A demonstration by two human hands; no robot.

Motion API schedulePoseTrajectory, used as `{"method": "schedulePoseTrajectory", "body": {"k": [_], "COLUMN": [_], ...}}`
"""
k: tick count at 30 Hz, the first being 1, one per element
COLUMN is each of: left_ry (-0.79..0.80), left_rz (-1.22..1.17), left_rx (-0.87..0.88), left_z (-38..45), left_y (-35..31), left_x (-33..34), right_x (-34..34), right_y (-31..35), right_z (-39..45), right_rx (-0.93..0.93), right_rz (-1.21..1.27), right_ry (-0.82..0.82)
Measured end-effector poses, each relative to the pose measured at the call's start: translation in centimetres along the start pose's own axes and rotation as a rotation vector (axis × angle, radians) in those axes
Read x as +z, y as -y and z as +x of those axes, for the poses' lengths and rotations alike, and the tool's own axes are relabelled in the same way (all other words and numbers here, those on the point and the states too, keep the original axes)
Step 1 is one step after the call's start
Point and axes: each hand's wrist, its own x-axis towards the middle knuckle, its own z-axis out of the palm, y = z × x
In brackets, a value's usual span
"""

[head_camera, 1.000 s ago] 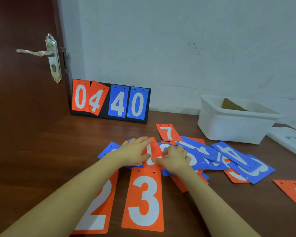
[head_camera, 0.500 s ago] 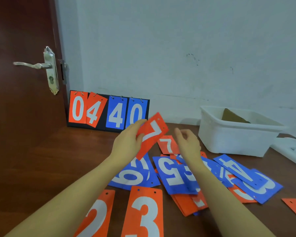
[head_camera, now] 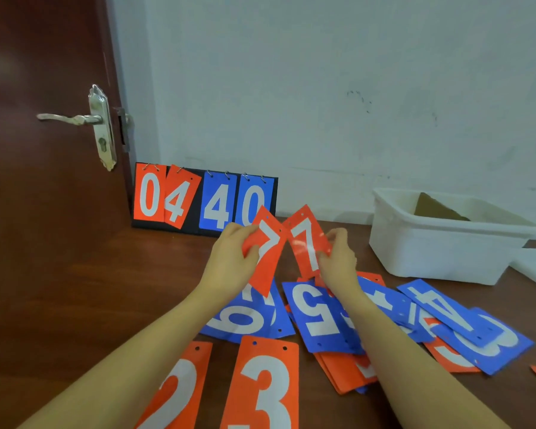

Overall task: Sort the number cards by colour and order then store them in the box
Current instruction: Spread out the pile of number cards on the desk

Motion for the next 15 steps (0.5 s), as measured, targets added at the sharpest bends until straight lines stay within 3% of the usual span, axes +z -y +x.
{"method": "schedulePoseTrajectory", "body": {"k": [6,11,15], "left_ry": [-0.076,-0.067,-0.036], "left_rz": [-0.095,-0.15,-0.191], "left_rx": [0.028,0.112,0.115], "left_z": [-2.8,-7.5,-11.5], "left_y": [-3.5,-7.6,-10.6], "left_x": [-0.5,1.7,4.8], "right_x": [-6.8,-12.9,-16.9], "right_y": [3.2,0.7,-2.3], "right_z": [-5.1,-11.9,-17.3], "right_rx": [-0.255,-0.15,-0.06], "right_rz": [0.299,0.345,0.22], "right_ry": [-0.084,-0.146,-0.152]}}
